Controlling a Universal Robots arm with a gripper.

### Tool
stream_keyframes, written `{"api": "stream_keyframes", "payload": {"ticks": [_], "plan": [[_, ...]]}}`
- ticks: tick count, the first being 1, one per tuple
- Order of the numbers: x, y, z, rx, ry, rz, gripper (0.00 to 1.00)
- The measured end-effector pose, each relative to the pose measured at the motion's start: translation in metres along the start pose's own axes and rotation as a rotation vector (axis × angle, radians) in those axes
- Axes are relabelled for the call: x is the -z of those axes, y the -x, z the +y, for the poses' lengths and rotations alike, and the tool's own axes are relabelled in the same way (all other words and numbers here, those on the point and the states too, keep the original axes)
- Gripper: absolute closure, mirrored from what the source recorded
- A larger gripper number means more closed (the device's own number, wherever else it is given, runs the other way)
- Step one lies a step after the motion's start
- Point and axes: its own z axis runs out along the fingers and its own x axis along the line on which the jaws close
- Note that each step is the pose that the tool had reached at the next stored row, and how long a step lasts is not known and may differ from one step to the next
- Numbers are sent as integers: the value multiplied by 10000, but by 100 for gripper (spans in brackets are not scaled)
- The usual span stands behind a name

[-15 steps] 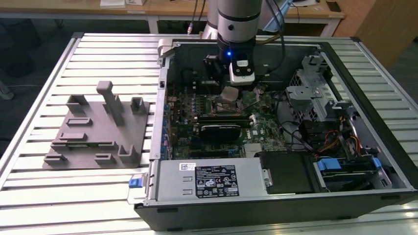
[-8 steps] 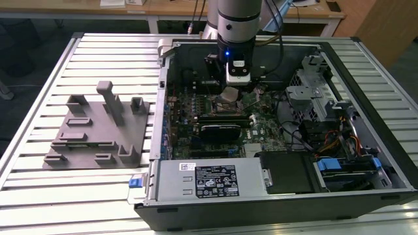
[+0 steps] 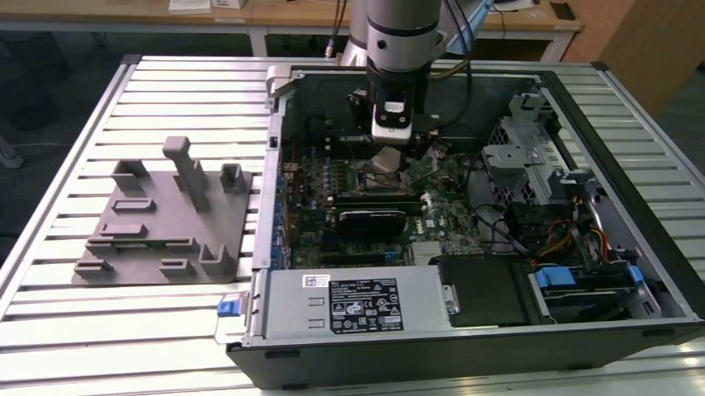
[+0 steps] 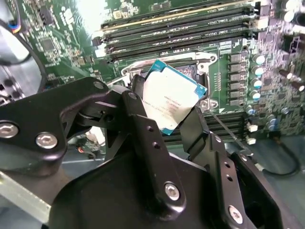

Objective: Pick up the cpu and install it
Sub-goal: 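Place the cpu into insertion slot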

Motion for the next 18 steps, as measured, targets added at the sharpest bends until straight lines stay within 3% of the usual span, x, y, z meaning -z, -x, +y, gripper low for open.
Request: {"api": "stream_keyframes", "payload": {"ticks": [18], "plan": [[-3,0,0,-2522,-103,-167,46]]}}
